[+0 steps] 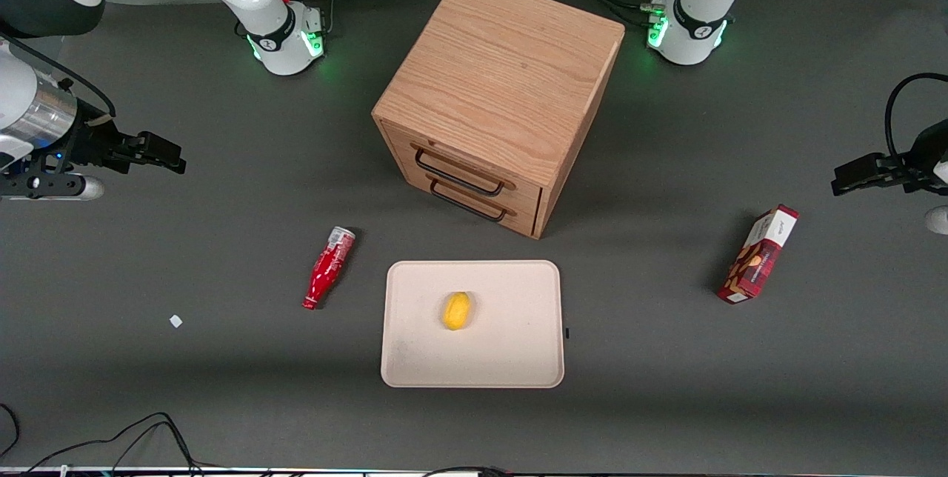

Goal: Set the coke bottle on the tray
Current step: 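Move the right gripper down toward the red Coca-Cola bottle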

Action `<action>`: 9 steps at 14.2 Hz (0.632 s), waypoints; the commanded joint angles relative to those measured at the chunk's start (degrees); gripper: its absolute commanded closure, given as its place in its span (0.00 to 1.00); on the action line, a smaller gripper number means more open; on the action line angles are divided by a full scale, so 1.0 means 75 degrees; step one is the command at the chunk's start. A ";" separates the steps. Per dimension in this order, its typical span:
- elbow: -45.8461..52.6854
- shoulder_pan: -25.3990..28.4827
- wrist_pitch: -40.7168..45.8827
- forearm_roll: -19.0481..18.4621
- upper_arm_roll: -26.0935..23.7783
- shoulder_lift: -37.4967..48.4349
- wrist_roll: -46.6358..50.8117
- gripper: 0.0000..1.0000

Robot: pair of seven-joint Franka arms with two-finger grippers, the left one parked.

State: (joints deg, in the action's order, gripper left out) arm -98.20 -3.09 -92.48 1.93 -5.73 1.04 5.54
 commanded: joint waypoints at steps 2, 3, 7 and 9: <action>0.0097 -0.0044 0.0131 -0.0140 -0.0103 0.0037 -0.0188 0.00; 0.0097 -0.0044 0.0132 -0.0129 -0.0138 0.0036 -0.0165 0.00; 0.0073 -0.0044 0.0120 -0.0082 -0.0255 -0.0045 0.0140 0.00; 0.0062 -0.0033 0.0003 -0.0046 -0.0325 -0.0325 0.0652 0.00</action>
State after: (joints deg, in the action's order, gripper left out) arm -98.26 -3.09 -92.16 1.90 -7.00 0.66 6.61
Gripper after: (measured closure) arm 0.000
